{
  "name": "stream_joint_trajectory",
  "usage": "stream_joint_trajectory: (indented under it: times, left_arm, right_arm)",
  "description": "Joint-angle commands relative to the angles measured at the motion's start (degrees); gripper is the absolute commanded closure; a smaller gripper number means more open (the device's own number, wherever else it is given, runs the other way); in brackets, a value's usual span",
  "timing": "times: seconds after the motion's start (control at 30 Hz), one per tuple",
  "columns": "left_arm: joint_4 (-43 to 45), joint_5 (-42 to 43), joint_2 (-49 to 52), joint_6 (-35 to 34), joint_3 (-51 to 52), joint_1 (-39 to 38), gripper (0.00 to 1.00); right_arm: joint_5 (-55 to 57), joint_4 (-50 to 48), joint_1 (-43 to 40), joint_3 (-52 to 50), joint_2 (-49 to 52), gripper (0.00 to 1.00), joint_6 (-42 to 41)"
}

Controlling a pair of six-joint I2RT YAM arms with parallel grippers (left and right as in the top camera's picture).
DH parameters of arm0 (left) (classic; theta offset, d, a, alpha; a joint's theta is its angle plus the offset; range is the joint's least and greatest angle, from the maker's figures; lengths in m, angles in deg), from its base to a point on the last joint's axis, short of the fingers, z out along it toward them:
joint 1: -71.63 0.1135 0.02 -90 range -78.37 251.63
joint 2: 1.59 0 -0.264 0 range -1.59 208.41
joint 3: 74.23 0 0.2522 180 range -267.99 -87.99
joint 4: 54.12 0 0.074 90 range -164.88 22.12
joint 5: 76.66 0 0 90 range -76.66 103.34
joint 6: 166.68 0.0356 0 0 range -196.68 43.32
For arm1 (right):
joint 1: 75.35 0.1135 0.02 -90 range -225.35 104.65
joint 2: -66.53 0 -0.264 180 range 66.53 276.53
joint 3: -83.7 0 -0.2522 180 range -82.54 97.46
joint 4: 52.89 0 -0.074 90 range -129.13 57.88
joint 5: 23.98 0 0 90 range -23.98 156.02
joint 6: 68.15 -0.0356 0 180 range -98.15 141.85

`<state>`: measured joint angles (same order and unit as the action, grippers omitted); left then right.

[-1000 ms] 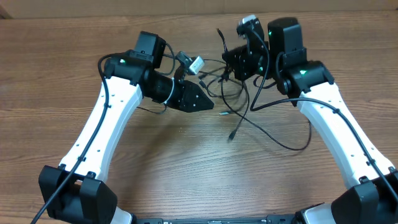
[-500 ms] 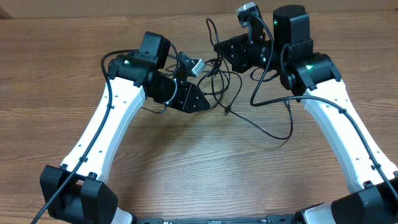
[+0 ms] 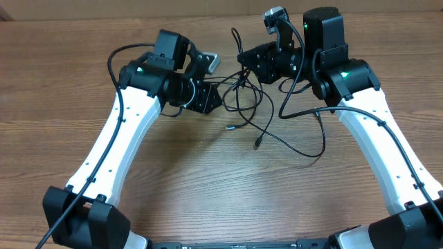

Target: Untangle cables

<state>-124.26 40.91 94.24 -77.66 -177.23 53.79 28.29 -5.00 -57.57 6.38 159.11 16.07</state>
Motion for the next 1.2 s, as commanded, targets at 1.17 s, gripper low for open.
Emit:
stream_joint_trajectory:
  times: [1.17]
  left_arm:
    - [6.12,4.0,-2.8,-0.72,-2.54,-4.26,0.64]
  right_arm:
    - [15.65,-1.73,-2.16,2.23,-1.7,0.96,-6.62]
